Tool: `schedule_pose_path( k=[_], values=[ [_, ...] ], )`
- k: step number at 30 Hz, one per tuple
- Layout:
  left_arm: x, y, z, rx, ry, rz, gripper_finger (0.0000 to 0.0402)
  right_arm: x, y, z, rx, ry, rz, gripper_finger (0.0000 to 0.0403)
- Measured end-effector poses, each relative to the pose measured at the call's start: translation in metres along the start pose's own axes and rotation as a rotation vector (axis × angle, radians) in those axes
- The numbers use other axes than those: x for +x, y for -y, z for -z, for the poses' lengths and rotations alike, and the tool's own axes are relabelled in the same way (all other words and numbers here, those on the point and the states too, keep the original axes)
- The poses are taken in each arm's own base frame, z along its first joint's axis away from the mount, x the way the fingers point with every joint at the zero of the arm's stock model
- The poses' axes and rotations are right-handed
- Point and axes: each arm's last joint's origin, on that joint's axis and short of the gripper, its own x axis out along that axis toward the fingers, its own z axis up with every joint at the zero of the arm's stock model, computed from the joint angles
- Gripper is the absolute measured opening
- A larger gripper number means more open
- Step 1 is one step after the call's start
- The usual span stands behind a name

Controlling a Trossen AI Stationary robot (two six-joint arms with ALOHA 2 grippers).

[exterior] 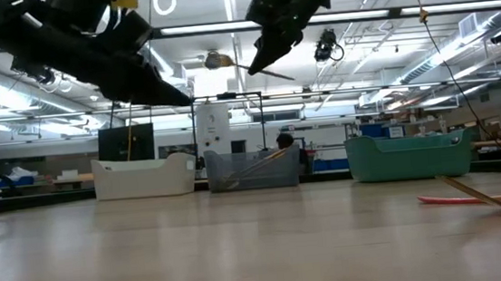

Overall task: Sort silverware by color (type)
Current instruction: Put the gold fork into the black bin

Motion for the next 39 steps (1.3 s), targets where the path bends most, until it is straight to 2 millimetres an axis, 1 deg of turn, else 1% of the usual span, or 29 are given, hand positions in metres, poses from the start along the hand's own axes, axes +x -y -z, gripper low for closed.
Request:
schedule_pose_path(
  k=[4,7,11,15,18,20,24,26,30,34,36,39],
  values=[
    [0.002,-0.011,0.003,-0.103,-0.021,-0.083,0.0118,0.018,0.002,0.008,0.022,-0.033,-0.029,0.0028],
    [0.002,-0.016,0.004,-0.114,-0.032,-0.141,0.0118,0.03,0.003,0.014,0.049,-0.058,-0.057,0.0028],
    [0.002,-0.016,0.004,0.026,-0.042,-0.152,0.0118,0.042,0.003,0.02,0.11,-0.082,-0.094,0.0028],
    [0.001,-0.014,0.002,0.128,-0.05,-0.206,0.0124,0.046,0.002,0.022,0.16,-0.087,-0.107,0.0028],
    [0.0,-0.014,-0.001,0.197,-0.047,-0.256,0.014,0.047,0.002,0.022,0.178,-0.087,-0.118,0.0028],
    [0.0,-0.013,-0.004,0.21,-0.026,-0.272,0.0154,0.047,0.002,0.023,0.173,-0.091,-0.12,0.0028],
    [0.0,-0.014,-0.008,0.167,0.018,-0.269,0.0177,0.048,0.005,0.026,0.158,-0.095,-0.113,0.0028],
    [0.0,-0.014,-0.008,0.131,0.032,-0.249,0.0181,0.052,0.008,0.03,0.148,-0.099,-0.11,0.0028],
    [0.0,-0.013,-0.008,0.079,0.048,-0.22,0.0183,0.064,0.015,0.04,0.126,-0.124,-0.102,0.0028],
    [0.0,-0.015,-0.008,0.054,0.046,-0.229,0.0183,0.079,0.021,0.054,0.138,-0.158,-0.11,0.0028],
    [0.001,-0.017,-0.007,0.053,0.043,-0.237,0.0183,0.081,0.022,0.057,0.149,-0.165,-0.113,0.0028],
    [0.001,-0.022,-0.006,0.055,0.032,-0.259,0.0183,0.08,0.022,0.056,0.151,-0.162,-0.114,0.0028]
  ],
)
